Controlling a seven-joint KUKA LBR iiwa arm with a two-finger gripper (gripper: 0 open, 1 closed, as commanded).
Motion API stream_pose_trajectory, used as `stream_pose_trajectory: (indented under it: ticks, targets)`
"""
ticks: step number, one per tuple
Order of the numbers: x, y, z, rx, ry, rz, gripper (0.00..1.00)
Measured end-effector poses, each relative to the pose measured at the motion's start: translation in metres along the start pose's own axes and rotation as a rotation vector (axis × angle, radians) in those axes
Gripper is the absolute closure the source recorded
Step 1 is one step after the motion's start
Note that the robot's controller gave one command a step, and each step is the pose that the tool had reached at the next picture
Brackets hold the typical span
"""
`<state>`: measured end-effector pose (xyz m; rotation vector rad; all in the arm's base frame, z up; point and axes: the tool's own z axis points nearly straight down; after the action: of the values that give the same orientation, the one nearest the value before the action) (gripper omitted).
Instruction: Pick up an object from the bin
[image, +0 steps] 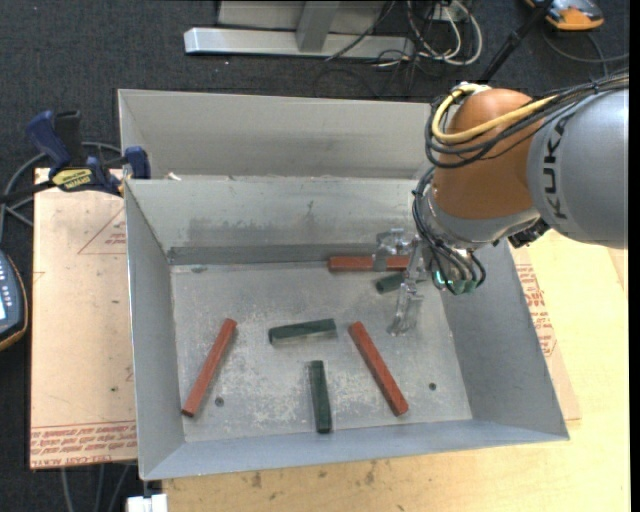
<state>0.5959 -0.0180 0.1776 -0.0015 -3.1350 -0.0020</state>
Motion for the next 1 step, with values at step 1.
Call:
stream_pose_trajectory:
  ticks: [1]
  targets:
    - [0.0029,0.1041,0.1101,-0.002,-0.002,0.03,0.0]
